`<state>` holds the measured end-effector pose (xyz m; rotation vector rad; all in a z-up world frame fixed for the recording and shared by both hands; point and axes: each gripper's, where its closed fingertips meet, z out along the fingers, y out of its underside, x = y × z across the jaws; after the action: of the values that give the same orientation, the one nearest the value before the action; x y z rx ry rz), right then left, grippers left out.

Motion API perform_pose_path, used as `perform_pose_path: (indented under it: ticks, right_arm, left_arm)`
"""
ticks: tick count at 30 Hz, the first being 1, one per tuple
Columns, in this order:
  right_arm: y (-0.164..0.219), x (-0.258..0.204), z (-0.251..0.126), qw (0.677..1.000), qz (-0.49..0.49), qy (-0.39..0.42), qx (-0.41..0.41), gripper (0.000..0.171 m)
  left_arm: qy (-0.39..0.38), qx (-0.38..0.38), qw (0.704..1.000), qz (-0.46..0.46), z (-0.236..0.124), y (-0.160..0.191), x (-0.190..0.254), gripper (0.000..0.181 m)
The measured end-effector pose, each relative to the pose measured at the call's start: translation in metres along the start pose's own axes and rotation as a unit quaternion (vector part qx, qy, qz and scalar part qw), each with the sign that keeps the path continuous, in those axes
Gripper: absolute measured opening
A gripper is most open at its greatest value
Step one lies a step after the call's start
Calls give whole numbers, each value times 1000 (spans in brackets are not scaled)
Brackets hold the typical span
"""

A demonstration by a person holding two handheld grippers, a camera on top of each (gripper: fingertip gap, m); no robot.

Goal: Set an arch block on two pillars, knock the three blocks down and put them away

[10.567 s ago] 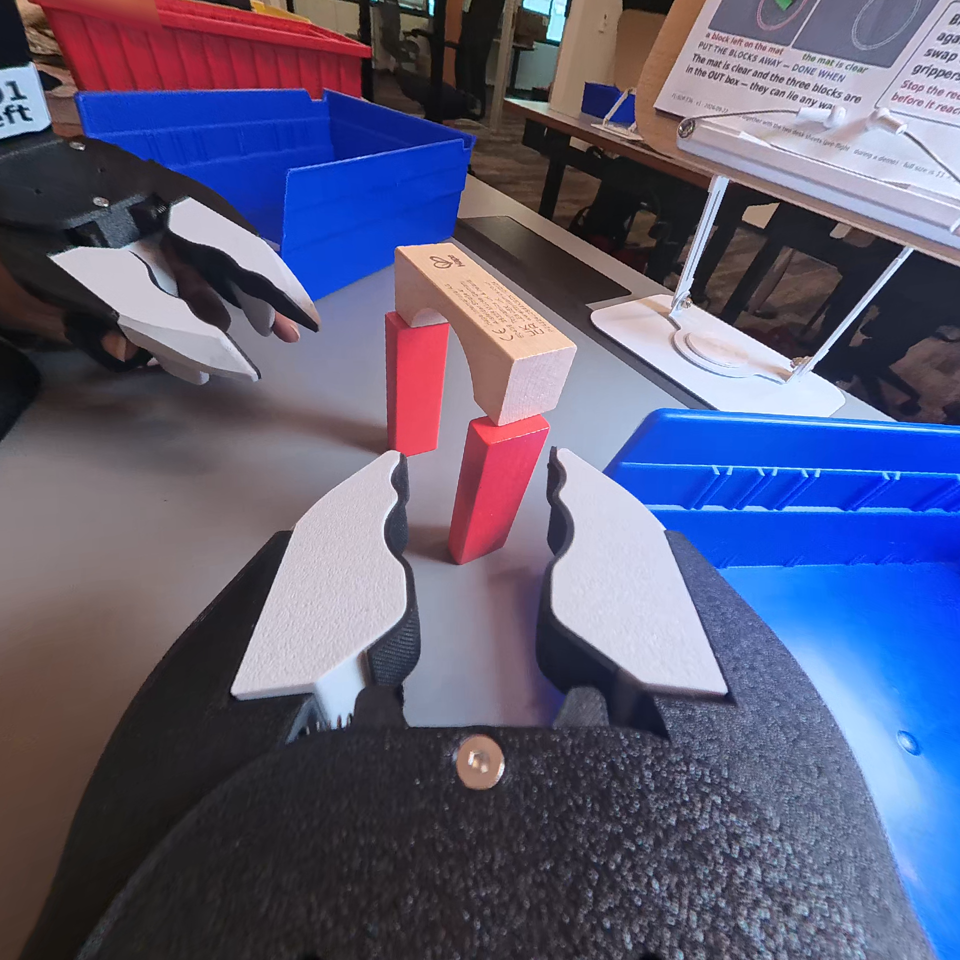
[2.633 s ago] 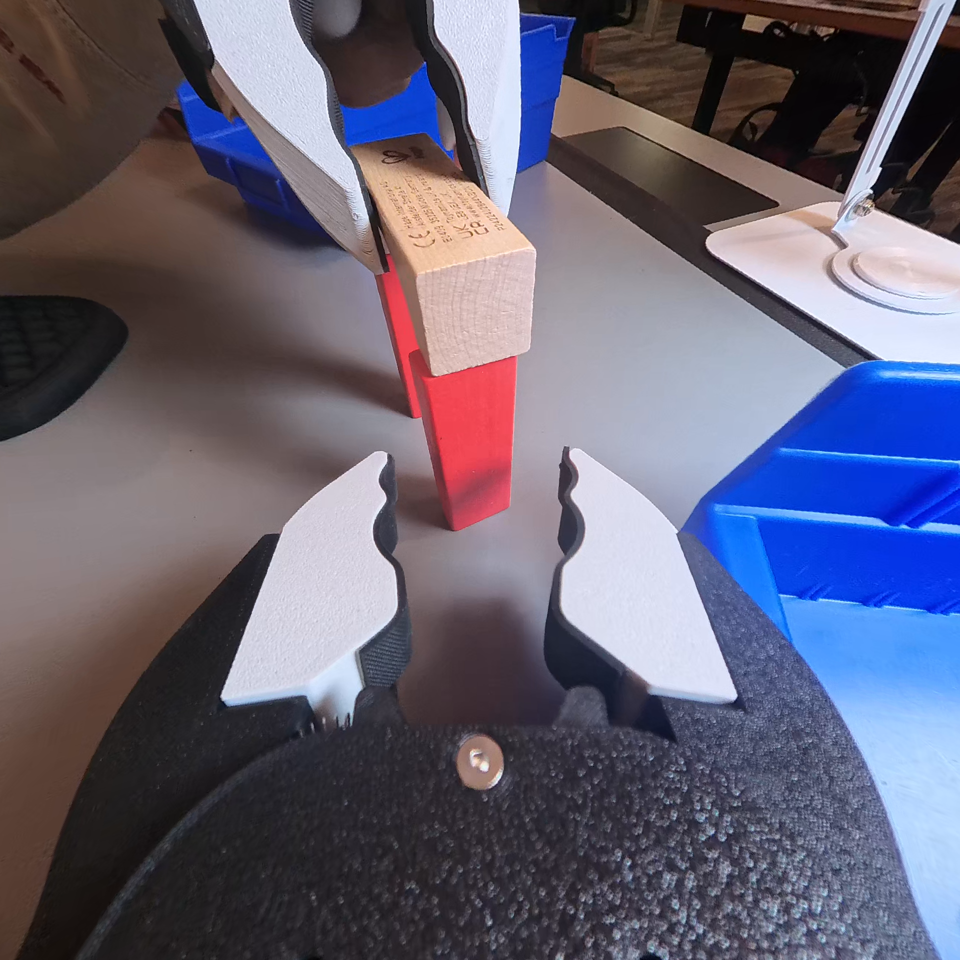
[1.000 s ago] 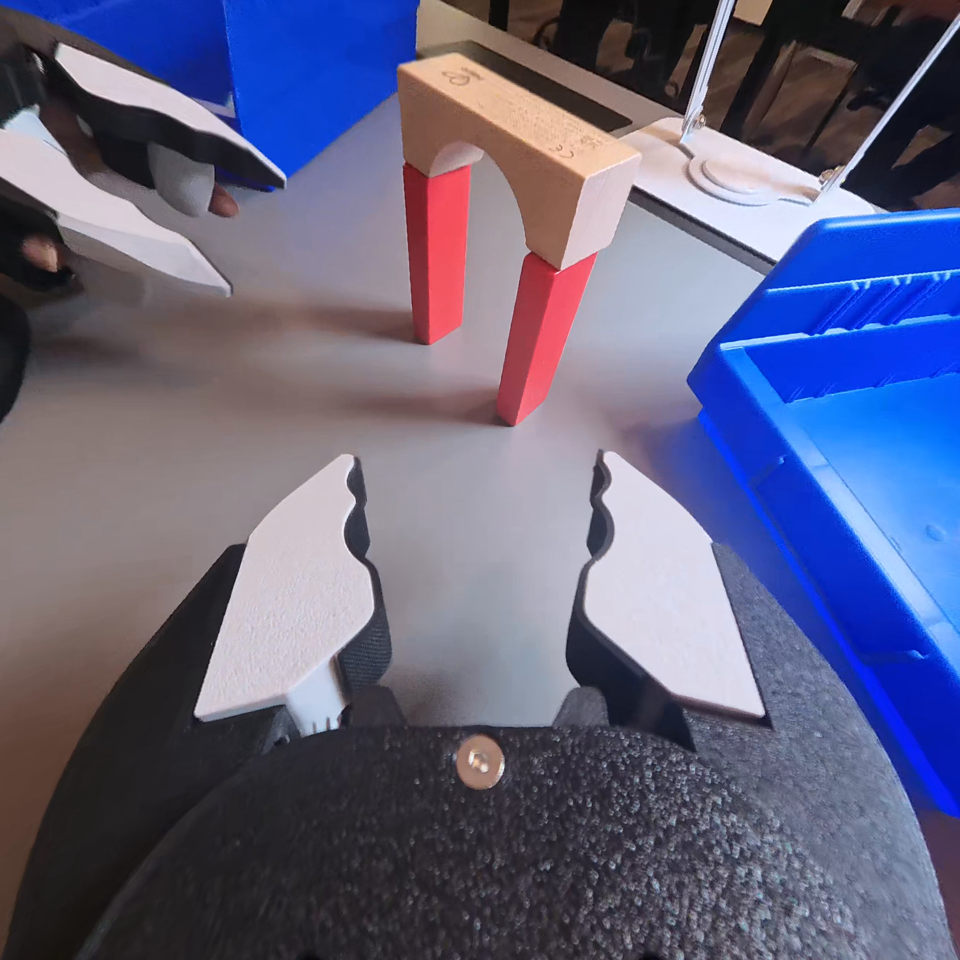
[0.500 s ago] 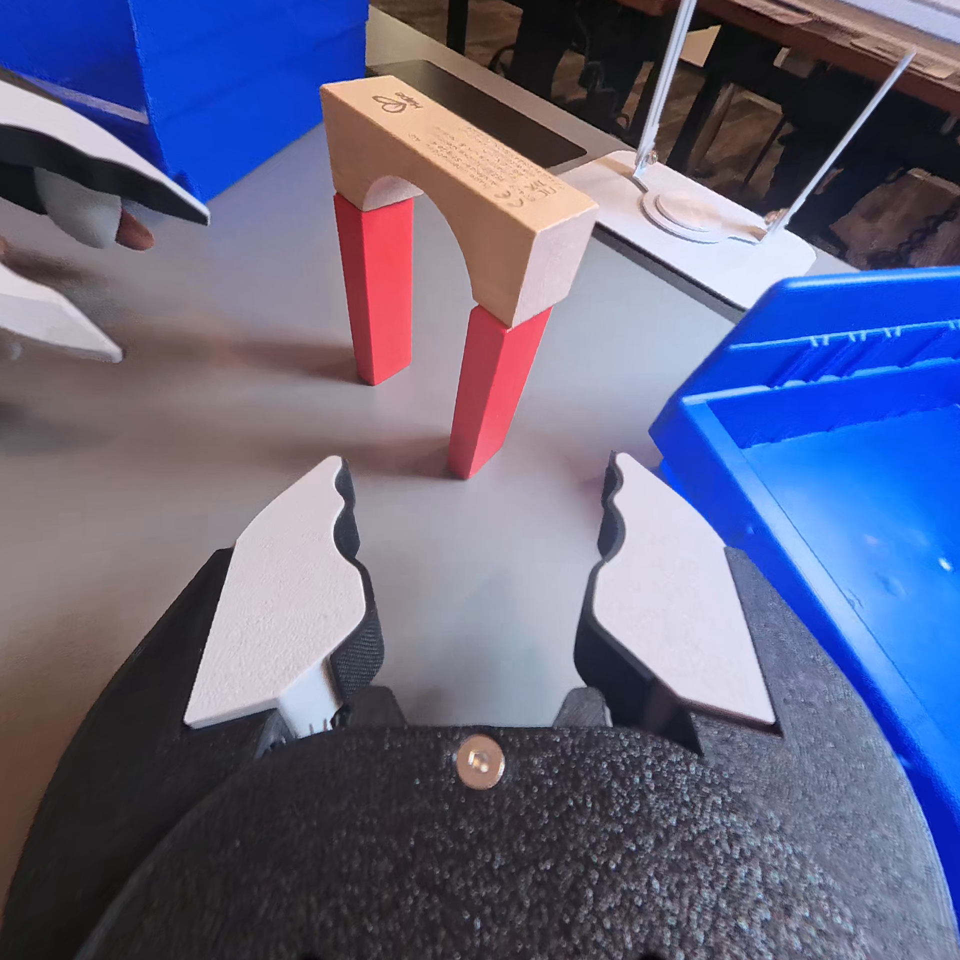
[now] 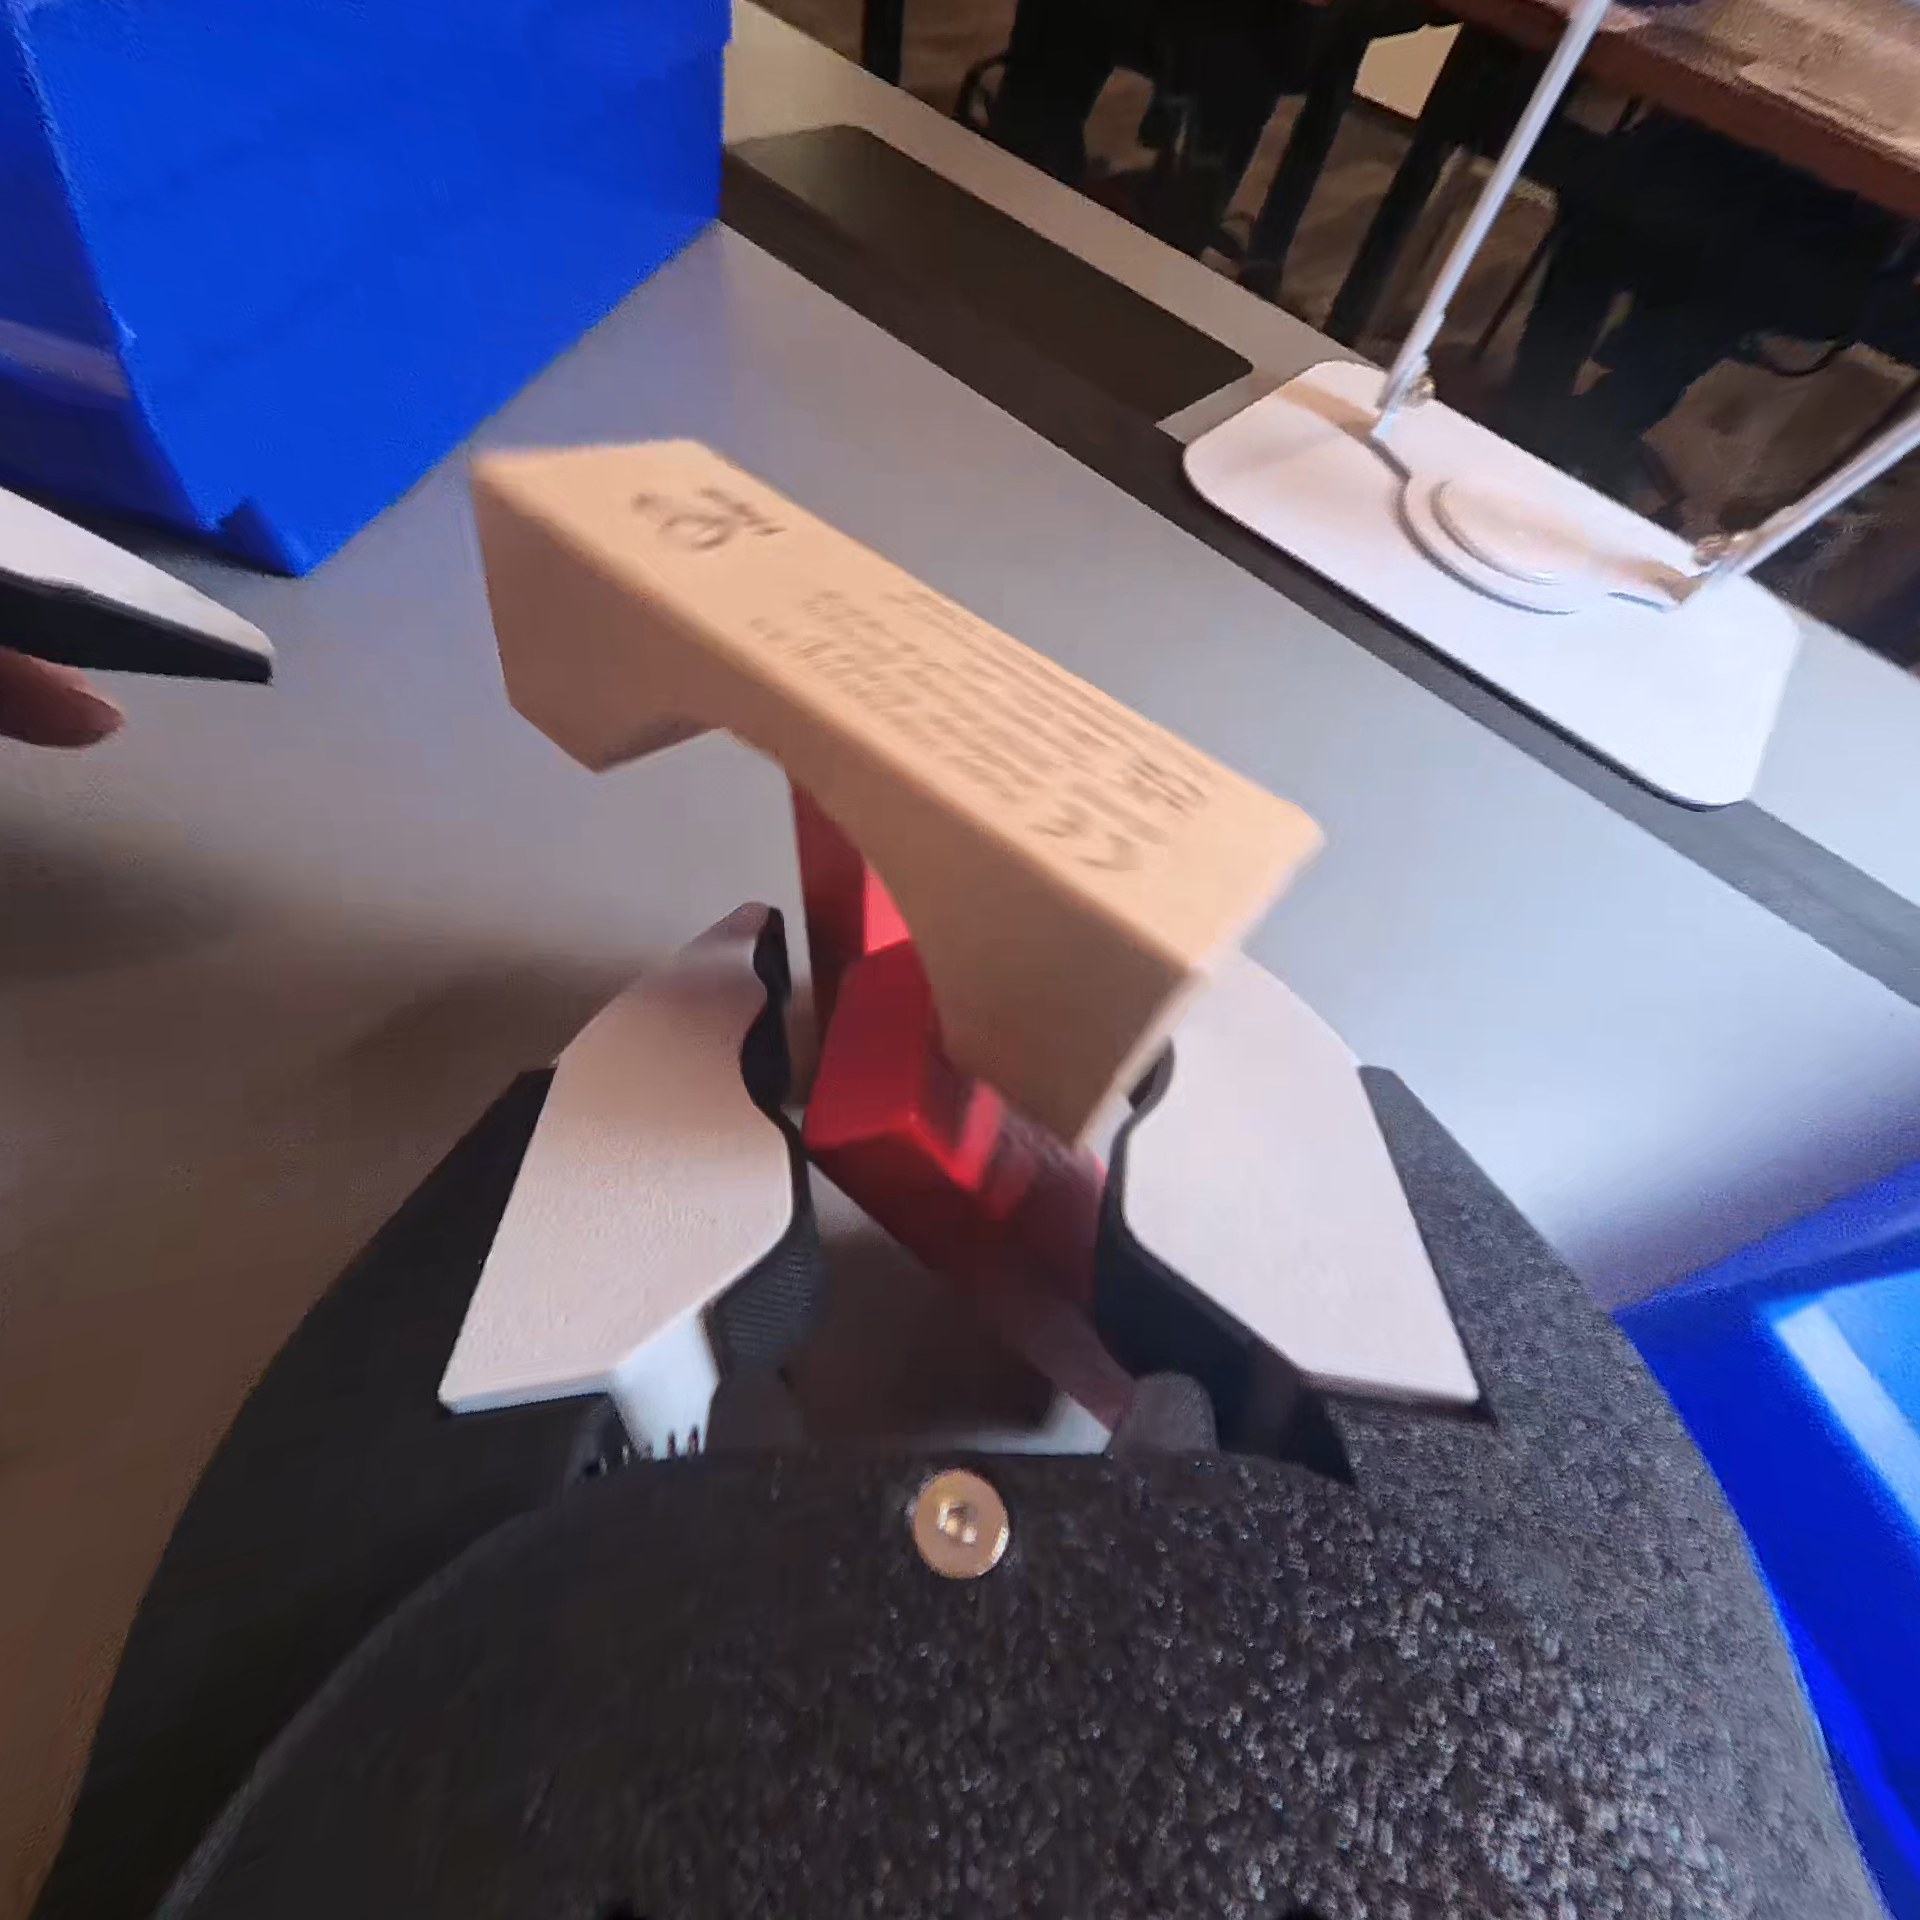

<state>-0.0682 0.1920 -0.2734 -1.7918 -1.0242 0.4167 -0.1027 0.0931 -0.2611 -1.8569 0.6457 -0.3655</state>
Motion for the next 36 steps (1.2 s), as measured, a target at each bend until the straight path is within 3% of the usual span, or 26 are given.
perform_pose_path:
  ticks: [1, 3, 4, 8, 11, 24, 31, 36]
  right_arm:
    - [-1, 1, 1, 1000, -14, 10, 3, 52]
    - [-10, 1, -5, 999, -26, 14, 30, 32]
    - [-13, 0, -9, 999, -20, 6, 42, 32]
    - [-22, -6, -21, 997, 3, -28, 65, 64]
    - [-26, -10, -29, 996, -6, -34, 82, 74]
    - [-30, -13, -39, 994, -27, -38, 97, 77]
    - [-21, 5, -41, 996, -36, -47, 68, 74]
    - [-15, 34, -47, 997, -25, -46, 54, 75]
  left_arm:
    - [-4, 2, 1000, 3, -1, -1, -1, 89]
    - [-11, 7, 1000, 7, -3, -3, -4, 88]
    - [-15, 10, 1000, 9, -4, -4, -5, 88]
    - [-19, 14, 1000, 9, -5, -6, -7, 87]
    - [-22, 12, 1000, 11, -5, -5, -8, 88]
    - [-24, -1, 1000, 9, -3, 1, -12, 88]
    - [-48, -56, 996, 42, -3, 16, -26, 89]
    - [-24, -108, 994, 23, -7, 29, -28, 90]
